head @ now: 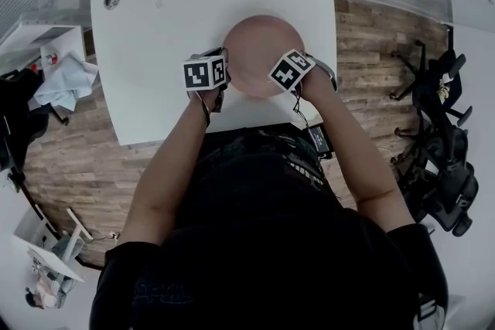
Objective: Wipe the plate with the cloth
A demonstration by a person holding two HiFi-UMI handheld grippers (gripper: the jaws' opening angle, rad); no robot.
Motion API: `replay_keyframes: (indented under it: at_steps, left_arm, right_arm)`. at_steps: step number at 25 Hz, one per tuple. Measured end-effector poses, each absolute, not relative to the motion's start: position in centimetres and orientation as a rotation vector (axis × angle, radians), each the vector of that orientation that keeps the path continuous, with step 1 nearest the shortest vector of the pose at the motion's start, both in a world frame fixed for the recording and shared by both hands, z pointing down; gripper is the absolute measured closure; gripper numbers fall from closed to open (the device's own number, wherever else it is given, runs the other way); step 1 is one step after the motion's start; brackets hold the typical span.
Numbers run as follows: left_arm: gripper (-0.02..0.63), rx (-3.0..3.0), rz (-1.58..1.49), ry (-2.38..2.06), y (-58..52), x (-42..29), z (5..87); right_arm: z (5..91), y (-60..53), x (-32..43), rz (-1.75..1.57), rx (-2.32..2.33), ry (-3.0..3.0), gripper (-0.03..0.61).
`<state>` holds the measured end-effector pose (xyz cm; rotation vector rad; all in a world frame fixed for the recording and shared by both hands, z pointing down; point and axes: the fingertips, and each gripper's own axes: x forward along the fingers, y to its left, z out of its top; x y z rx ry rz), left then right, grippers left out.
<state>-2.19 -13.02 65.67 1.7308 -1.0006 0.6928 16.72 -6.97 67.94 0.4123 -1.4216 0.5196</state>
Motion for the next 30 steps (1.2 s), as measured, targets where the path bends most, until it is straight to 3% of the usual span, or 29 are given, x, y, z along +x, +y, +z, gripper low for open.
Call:
replay_keyframes:
  at_steps: [5, 10, 19, 25, 30]
  left_arm:
    - [0.586, 1.747, 0.710, -0.992, -13.1, -2.0, 65.6]
    - [0.584, 1.710, 0.678, -0.984, -13.0, -1.9, 65.6]
    - [0.586, 1.682, 0.631, -1.052, -13.2, -2.3, 65.7]
    - [0.586, 1.692, 0.643, -1.061, -13.2, -2.4, 65.7]
    - [0.586, 1.709, 0.663, -1.045, -13.3, -2.1, 65.6]
  right_arm:
    - [67.7, -14.4, 16.0, 0.334, 0.608, -1.473, 0.545]
    - [67.4, -19.2, 9.5, 0.140, 0.613, -1.694, 0.545]
    - [66.6, -11.9, 0.0, 0.171, 0.348, -1.977, 0.545]
    - [66.6, -3.5, 0.9, 0.267, 0.134, -1.962, 0.545]
    - [67.1, -0.7, 7.0, 0.262, 0.037, -1.776, 0.545]
